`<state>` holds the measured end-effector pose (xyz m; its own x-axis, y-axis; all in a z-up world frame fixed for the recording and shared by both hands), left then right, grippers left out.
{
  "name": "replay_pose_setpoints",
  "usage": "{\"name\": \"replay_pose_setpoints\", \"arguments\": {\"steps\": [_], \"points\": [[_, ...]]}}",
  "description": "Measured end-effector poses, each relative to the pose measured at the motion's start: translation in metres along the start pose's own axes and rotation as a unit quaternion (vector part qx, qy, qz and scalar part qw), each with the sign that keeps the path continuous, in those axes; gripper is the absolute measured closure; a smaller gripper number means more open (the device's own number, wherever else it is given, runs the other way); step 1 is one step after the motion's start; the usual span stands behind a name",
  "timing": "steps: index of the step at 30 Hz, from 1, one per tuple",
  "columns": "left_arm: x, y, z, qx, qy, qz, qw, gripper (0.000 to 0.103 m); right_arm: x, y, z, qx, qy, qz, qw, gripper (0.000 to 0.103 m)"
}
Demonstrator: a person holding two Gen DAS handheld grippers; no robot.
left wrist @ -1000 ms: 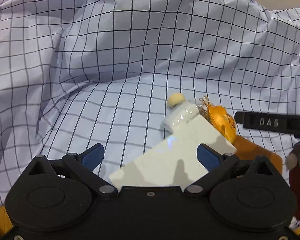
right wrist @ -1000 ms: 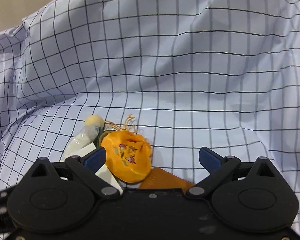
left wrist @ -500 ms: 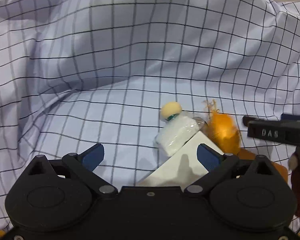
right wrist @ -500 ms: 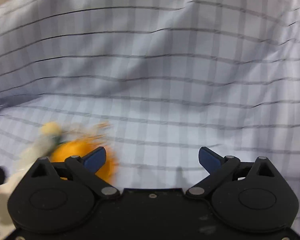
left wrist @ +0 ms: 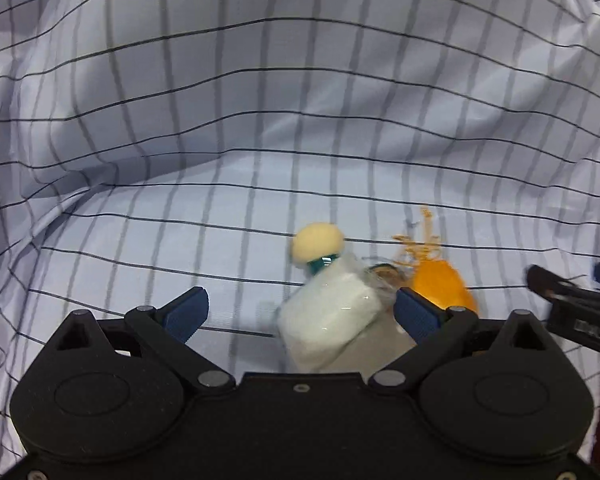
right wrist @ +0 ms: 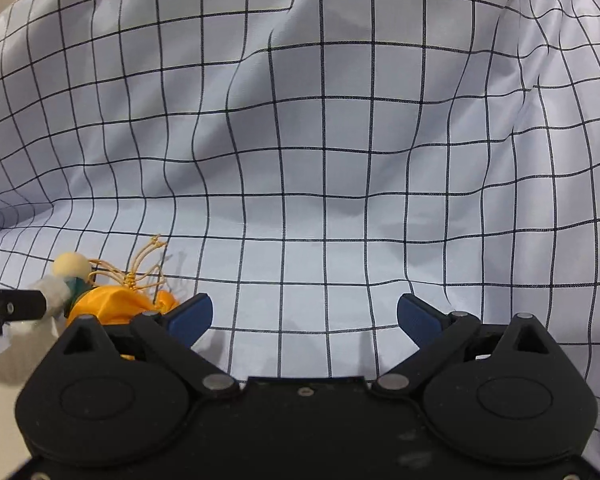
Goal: Organize soft objects
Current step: 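Lower the right tool onto the yellow satin pouch and close on it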
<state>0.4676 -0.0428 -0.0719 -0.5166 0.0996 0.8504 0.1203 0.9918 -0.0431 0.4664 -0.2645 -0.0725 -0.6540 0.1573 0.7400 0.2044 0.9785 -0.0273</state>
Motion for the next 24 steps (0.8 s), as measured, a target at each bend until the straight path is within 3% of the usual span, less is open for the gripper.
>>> {"name": "replay_pose_setpoints", "arguments": {"steps": [15,24], "points": [[0.000,0.081,-0.007,0.087,0.002,-0.035,0.9956,0.007,0.006,0.016,-0.005,0.010,0.001,-0.020,1.000,0.004],[0.003,0.098,0.012,0.108,0.028,-0.003,0.9938,0.006,0.012,0.020,-0.010,0.015,-0.003,-0.023,1.000,0.004]]}}
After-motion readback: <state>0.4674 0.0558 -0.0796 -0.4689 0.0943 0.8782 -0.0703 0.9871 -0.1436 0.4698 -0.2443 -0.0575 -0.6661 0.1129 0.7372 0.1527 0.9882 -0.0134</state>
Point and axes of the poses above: each gripper's, at about its wrist camera, not at the fingertips, and x roughly against the way its jaws point, y to its left, z to its underside, the point moved 6 cm from there along -x, roughly the way its jaws point, and after that the axes turned 4 degrees about -z, right-handed, at the moved point
